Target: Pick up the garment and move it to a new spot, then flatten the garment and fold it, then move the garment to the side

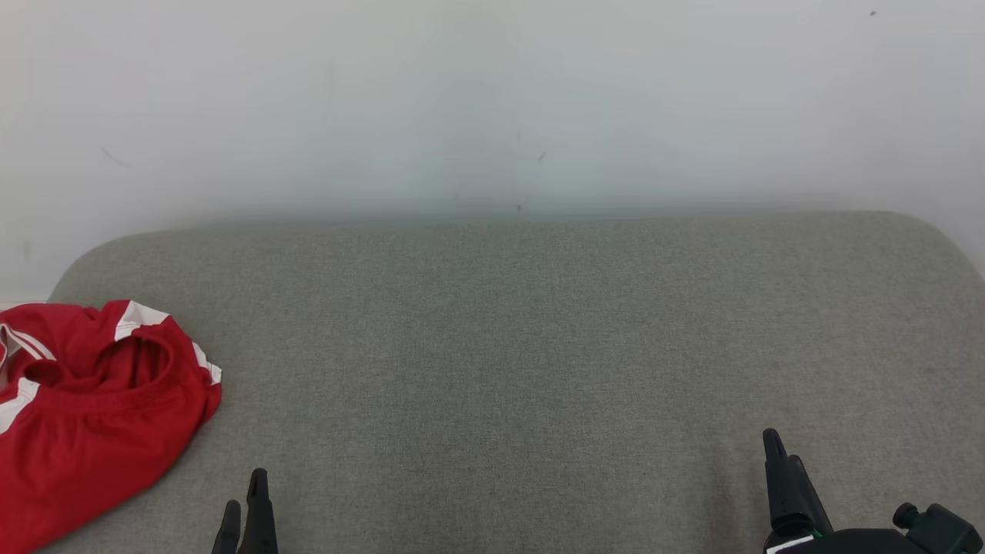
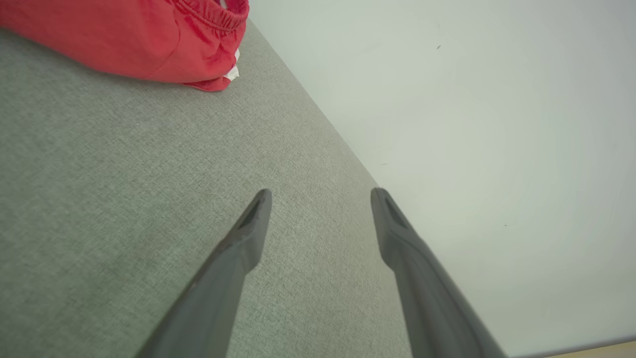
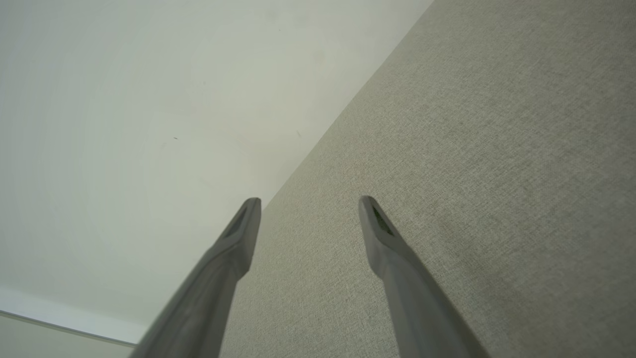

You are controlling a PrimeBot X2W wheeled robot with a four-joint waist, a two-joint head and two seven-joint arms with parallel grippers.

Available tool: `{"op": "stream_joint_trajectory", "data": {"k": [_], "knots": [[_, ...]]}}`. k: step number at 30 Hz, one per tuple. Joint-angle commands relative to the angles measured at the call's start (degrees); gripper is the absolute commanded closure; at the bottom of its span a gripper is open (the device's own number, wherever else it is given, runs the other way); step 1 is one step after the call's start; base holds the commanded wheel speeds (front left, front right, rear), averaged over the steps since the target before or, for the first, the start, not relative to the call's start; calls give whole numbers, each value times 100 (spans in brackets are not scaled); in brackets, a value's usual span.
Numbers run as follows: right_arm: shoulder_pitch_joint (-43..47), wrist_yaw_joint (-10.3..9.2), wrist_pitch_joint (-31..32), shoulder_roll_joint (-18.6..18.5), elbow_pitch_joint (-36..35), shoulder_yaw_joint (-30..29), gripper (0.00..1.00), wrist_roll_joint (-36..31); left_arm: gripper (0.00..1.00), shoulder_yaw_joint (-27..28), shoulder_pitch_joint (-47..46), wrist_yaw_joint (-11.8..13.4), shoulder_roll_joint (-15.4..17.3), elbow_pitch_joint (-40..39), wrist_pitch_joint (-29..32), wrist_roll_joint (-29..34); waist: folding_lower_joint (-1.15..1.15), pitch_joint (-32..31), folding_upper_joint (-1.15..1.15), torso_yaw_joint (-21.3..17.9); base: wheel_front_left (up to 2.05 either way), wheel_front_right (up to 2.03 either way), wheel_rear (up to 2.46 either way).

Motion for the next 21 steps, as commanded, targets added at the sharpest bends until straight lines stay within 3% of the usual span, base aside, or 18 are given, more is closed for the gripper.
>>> {"op": "stream_joint_trajectory", "data": {"k": [1, 21], "knots": [[-11, -4, -59, -21, -56, 25, 0, -201, 0, -25, 8, 13, 34, -80, -51, 208, 0, -9, 0, 5, 0, 0, 0], [171, -6, -413, -25, 76, 100, 0, -1896, 0, -126, 215, 26, 50, 2, -410, 2391, 0, -154, 0, 14, 0, 0, 0]]}}
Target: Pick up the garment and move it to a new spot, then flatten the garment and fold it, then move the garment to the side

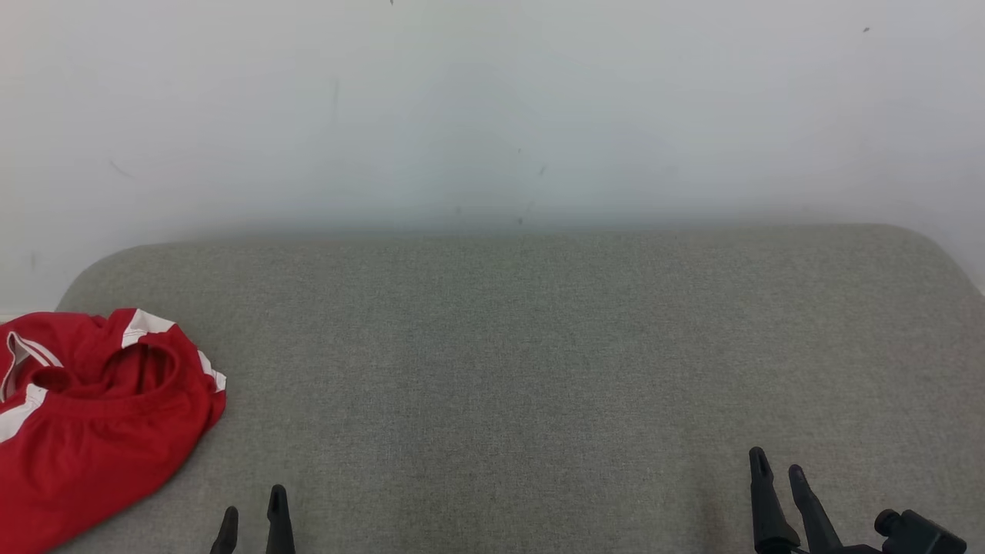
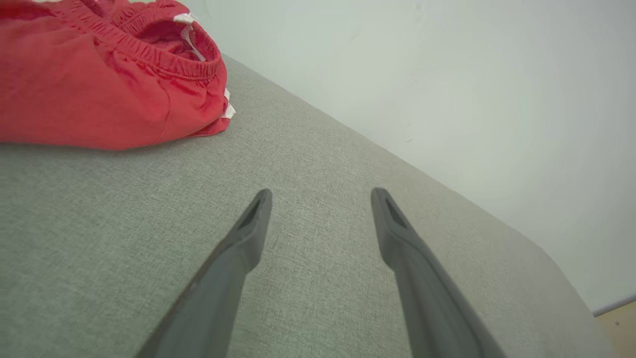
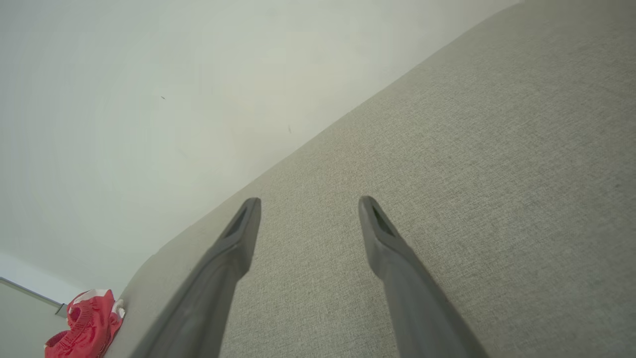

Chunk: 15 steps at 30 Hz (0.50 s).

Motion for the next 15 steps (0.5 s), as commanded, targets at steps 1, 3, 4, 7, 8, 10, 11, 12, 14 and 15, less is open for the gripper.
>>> {"op": "stream_joint_trajectory", "data": {"k": [1, 3, 4, 7, 8, 10, 11, 12, 14, 15], "knots": [[15, -6, -54, -24, -34, 20, 0, -168, 0, -1, 32, 4, 39, -68, -60, 217, 0, -10, 0, 4, 0, 0, 0], [23, -7, -70, -24, -30, 23, 0, -233, 0, -6, 41, 5, 44, -77, -78, 310, 0, -15, 0, 6, 0, 0, 0], [29, -7, -84, -24, -26, 28, 0, -288, 0, -9, 55, 4, 44, -85, -88, 376, 0, -21, 0, 9, 0, 0, 0], [38, -7, -131, -24, -1, 44, 0, -501, 0, -7, 88, 10, 51, -110, -133, 613, 0, -36, 0, 12, 0, 0, 0], [41, -7, -140, -25, 12, 46, 0, -583, 0, -5, 99, 10, 57, -118, -147, 684, 0, -40, 0, 11, 0, 0, 0], [49, -7, -176, -25, 44, 45, 0, -705, 0, -16, 115, -11, 69, -128, -179, 818, 0, -48, 0, 13, 0, 0, 0], [49, -7, -187, -26, 54, 45, 0, -769, 0, -15, 123, -16, 76, -129, -187, 889, 0, -52, 0, 14, 0, 0, 0], [49, -7, -198, -26, 62, 47, 0, -825, 0, -10, 132, -16, 81, -132, -205, 959, 0, -55, 0, 15, 0, 0, 0], [58, -8, -231, -26, 83, 44, 0, -951, 0, 4, 149, -9, 90, -143, -233, 1073, 0, -64, 0, 16, 0, 0, 0], [64, -8, -241, -26, 94, 43, 0, -1003, 0, 15, 159, -10, 98, -147, -244, 1134, 0, -69, 0, 15, 0, 0, 0]]}}
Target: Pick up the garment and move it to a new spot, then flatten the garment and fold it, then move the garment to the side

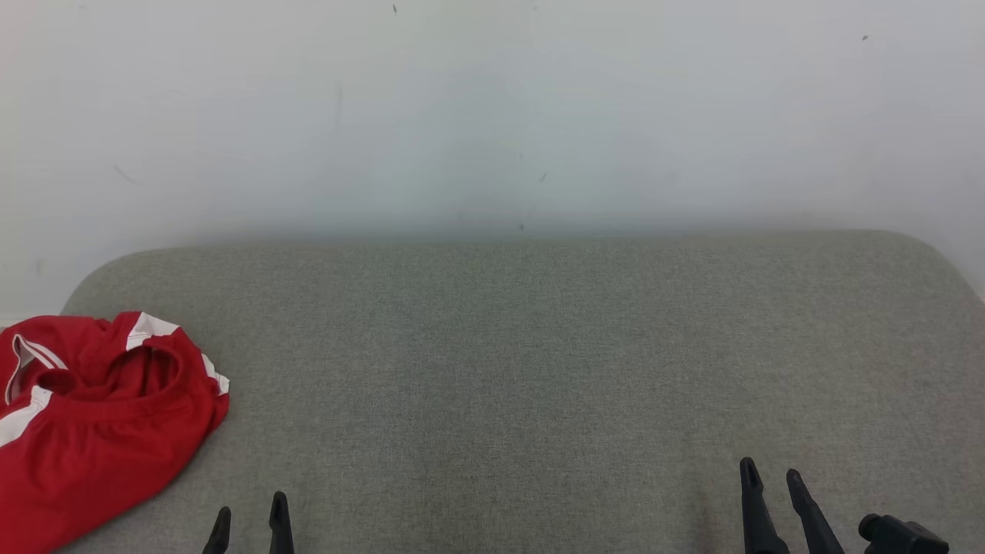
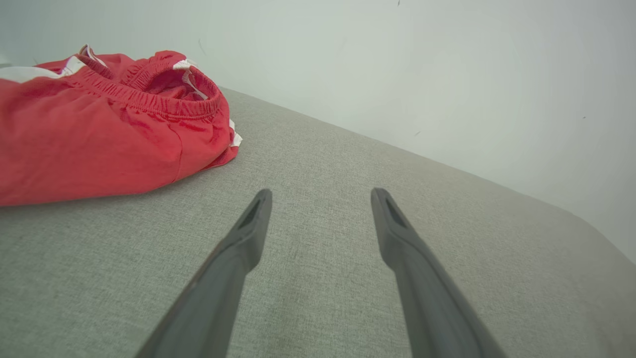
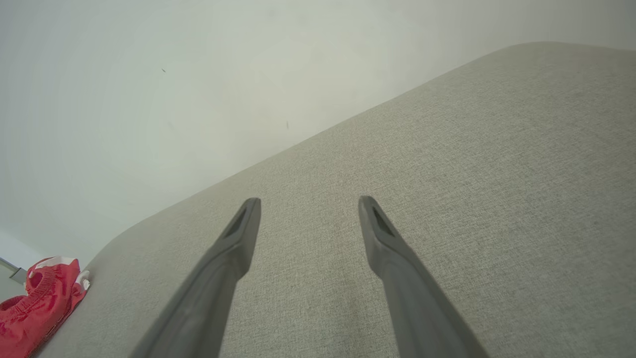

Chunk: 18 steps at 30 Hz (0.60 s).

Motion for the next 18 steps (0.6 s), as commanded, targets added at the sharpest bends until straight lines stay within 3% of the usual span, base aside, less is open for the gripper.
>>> {"op": "stream_joint_trajectory", "data": {"k": [1, 18], "knots": [[29, -8, -56, -24, 0, 2, 0, -157, 0, 21, 40, -9, 43, -61, -52, 171, 0, -10, 0, -2, 0, 0, 0], [72, -9, -273, -26, 124, 68, 0, -953, 0, -21, 183, -76, 29, -72, -271, 1028, 0, -107, 0, -11, 0, 0, 0]]}}
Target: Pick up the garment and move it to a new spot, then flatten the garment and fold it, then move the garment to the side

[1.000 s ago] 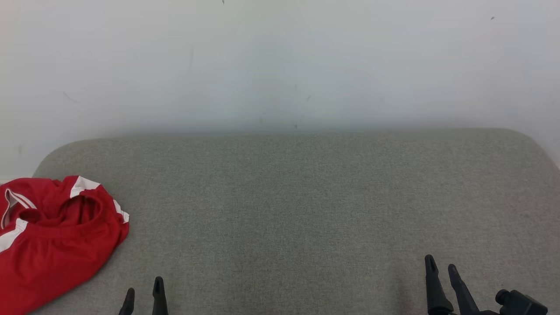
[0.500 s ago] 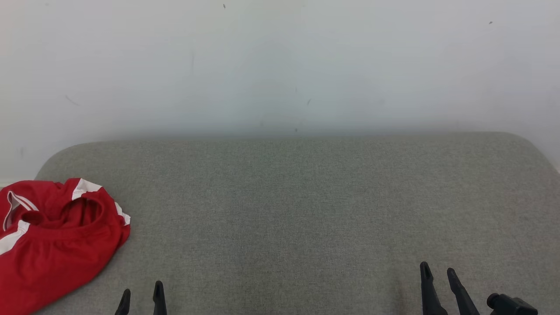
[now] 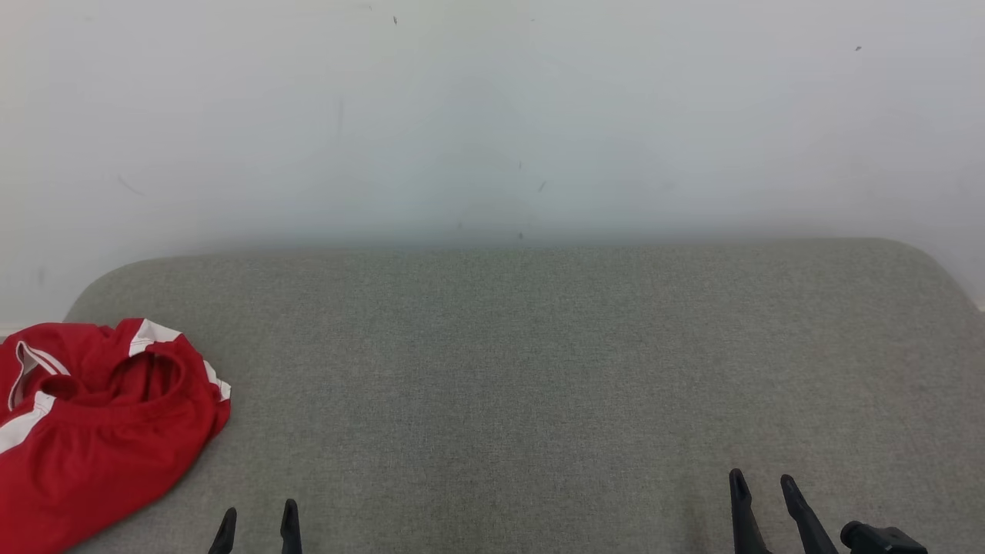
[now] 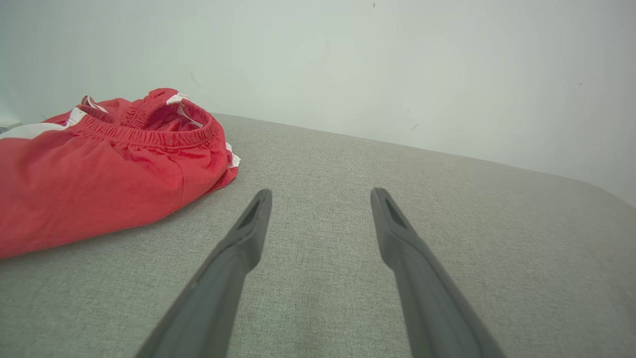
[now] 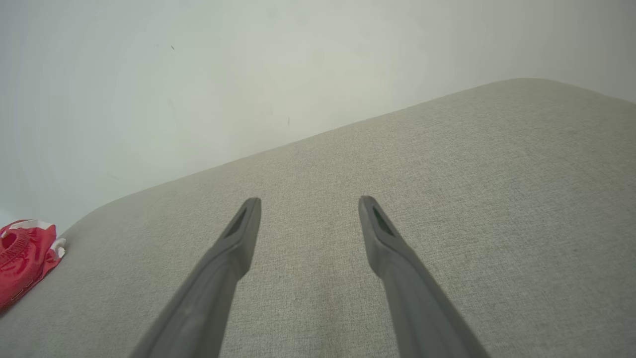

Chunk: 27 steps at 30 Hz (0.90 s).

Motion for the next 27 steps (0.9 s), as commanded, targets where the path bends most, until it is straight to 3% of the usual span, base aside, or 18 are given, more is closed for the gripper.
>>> {"op": "stream_joint_trajectory", "data": {"k": [1, 27], "knots": [[18, -10, -59, -22, -9, 17, 0, -143, 0, -12, 54, -21, 20, -16, -65, 171, 0, -13, 0, -4, 0, 0, 0], [124, -12, -108, -23, 42, -263, 0, -1760, 0, 7, 66, -32, -28, 144, -312, 800, 0, -197, 0, 6, 0, 0, 0]]}}
